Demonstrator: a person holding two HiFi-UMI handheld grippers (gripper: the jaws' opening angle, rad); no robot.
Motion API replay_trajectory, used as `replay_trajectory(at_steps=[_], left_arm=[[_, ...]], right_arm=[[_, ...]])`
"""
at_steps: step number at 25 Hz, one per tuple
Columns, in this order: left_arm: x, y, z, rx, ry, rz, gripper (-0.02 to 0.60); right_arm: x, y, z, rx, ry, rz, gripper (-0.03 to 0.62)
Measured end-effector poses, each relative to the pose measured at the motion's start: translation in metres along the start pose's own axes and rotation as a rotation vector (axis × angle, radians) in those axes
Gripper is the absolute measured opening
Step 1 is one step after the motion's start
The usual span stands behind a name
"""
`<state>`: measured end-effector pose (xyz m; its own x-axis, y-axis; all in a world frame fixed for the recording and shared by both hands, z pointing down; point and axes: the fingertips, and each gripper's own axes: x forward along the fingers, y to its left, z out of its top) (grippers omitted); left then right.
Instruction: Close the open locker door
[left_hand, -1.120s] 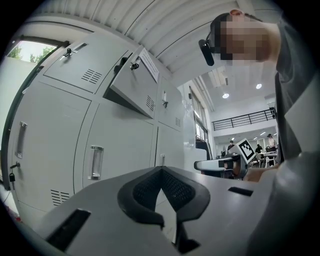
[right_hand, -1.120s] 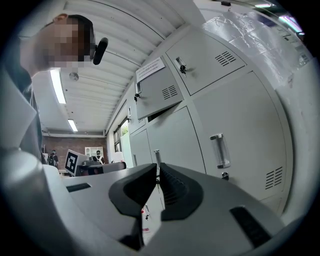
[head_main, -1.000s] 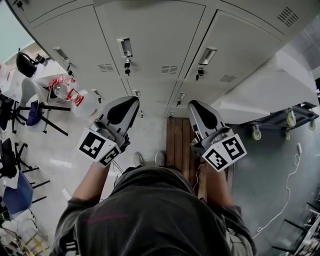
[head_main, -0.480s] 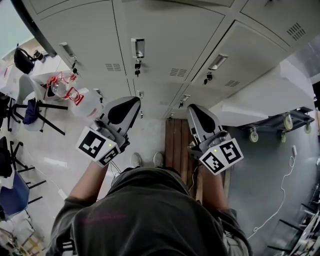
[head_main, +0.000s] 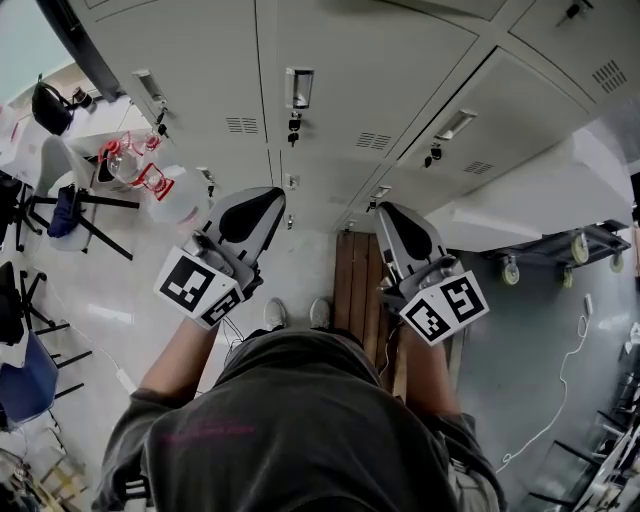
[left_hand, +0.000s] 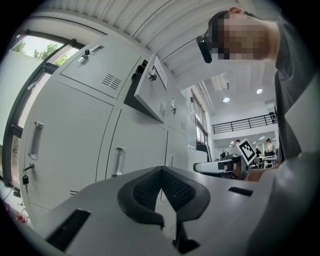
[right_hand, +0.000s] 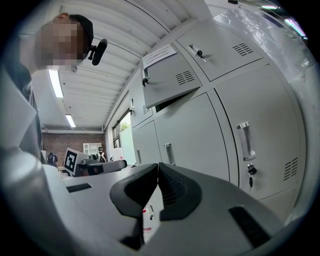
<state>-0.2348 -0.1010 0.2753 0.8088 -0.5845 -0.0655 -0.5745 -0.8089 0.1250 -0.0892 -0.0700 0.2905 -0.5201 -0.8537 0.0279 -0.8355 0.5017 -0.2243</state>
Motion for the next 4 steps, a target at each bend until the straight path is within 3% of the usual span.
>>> replay_trajectory(at_steps=[4], left_arm=[[-0.0029,0.0060,-0.0001,-0.001,-0.005,0.002,0.015]], right_arm=[[0.0062,0.0035,-0.0020,-0.003,0.002,0.005,0.023]])
